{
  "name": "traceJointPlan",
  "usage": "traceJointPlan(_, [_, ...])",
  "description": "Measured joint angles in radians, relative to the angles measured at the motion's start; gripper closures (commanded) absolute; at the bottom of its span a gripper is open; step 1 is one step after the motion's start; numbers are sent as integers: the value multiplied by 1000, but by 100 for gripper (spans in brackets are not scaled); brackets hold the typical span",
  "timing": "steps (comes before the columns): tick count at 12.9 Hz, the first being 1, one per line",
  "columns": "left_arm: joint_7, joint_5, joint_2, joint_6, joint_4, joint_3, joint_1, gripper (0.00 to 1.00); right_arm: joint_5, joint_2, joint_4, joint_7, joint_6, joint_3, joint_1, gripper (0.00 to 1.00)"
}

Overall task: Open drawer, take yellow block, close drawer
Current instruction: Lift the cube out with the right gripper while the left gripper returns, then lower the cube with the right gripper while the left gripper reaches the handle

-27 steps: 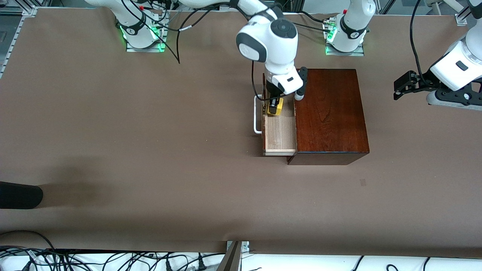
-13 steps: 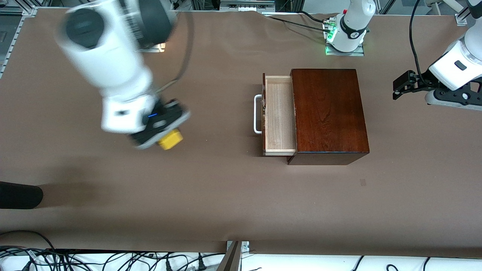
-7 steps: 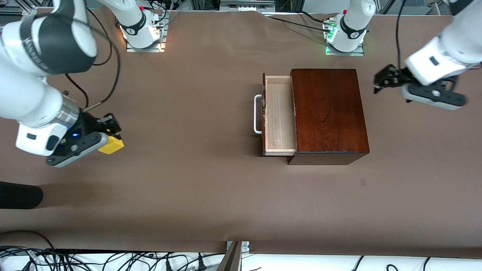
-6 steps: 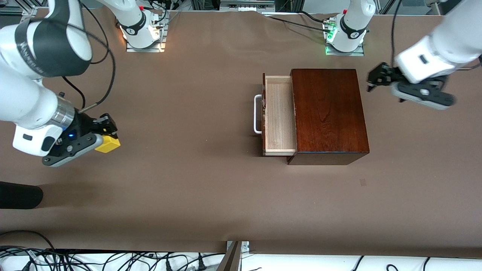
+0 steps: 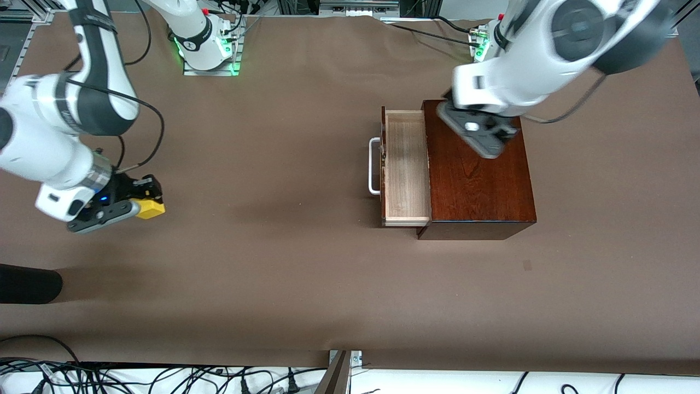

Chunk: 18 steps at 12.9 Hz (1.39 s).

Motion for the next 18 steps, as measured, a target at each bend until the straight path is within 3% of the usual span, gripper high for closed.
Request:
traceJointPlan(3, [-1,-2,105,31,77,-4,-149,0,0,-33,-189,32,152,9,-1,100])
traceJointPlan(7, [5,-2,239,58,149,-3,-264,0,0,-33,-333,134,329,64,-2,100])
traceJointPlan(11, [274,-2,310,272,151,0,-268,0,0,-11,-397,203,435,106,-2,100])
traceJointPlan(18, [488,23,446,348,152,0,-319,0,0,80,-435,224,547,107,-26,100])
